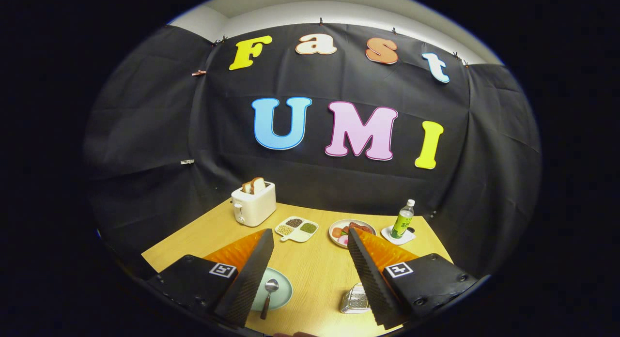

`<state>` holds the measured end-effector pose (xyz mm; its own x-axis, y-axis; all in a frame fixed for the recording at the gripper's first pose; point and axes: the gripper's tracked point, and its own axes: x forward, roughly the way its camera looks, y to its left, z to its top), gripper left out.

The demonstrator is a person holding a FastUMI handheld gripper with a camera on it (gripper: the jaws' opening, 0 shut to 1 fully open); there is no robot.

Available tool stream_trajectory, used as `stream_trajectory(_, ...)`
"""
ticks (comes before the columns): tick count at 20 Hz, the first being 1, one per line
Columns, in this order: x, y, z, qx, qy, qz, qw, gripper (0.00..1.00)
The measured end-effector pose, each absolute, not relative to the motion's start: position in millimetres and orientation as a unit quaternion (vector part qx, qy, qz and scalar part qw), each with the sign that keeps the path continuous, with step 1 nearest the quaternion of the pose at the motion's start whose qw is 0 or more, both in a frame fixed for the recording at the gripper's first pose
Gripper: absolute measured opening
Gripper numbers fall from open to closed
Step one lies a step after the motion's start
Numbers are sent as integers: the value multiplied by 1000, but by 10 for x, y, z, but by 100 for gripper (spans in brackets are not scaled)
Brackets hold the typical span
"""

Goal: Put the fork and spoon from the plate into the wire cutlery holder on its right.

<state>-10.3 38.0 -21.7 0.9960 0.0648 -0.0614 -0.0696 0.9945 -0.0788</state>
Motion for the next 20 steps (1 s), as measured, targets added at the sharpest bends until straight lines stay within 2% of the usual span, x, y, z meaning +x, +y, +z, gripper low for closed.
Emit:
stream_trajectory(8, 15, 407, -344, -24, 52, 31, 998, 95)
stream_trajectory(12, 114, 569, -631, -30, 108, 56, 992, 96)
stream_trajectory(16, 151, 920, -1160, -35, 198, 116, 973, 96)
stream_trajectory(20, 187, 1145, -1719, -48, 279, 128, 951, 96)
